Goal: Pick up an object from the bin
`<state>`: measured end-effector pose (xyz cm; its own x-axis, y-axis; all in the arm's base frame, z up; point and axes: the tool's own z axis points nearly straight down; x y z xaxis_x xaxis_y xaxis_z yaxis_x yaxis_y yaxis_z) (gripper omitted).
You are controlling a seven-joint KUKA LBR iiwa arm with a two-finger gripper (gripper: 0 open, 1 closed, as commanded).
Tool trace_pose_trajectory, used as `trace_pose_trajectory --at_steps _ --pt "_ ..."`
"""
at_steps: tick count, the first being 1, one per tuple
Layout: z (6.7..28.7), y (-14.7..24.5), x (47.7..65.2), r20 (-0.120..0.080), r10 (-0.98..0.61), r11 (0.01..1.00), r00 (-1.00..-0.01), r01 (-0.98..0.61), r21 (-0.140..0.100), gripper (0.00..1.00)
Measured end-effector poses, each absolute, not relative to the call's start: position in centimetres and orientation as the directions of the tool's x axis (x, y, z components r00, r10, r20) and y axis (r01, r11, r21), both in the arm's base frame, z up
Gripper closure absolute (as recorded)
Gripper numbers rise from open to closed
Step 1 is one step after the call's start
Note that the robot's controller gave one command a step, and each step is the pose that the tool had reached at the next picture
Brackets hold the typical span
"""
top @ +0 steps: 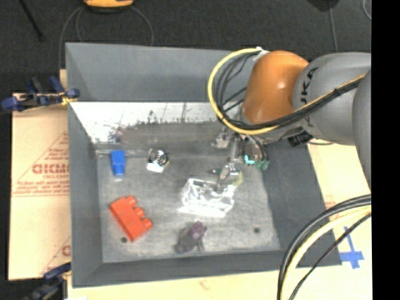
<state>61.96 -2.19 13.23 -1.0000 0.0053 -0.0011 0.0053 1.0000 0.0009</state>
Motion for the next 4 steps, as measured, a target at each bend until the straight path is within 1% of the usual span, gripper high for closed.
trace_pose_trajectory --at_steps 1,2,3,4 --pt "13.3 -2.7 62.0 -0.015 -0.007 1.0 -1.0 -0.007 0.002 0.0" --pt "14.0 3.1 60.1 -0.003 -0.095 0.995 -0.995 -0.095 0.0 0.0" --pt "13.1 2.1 60.5 -0.016 -0.106 0.994 -0.994 -0.106 0.002 0.0" --pt "13.0 1.2 60.4 -0.016 -0.13 0.992 -0.991 -0.13 -0.005 0.0"
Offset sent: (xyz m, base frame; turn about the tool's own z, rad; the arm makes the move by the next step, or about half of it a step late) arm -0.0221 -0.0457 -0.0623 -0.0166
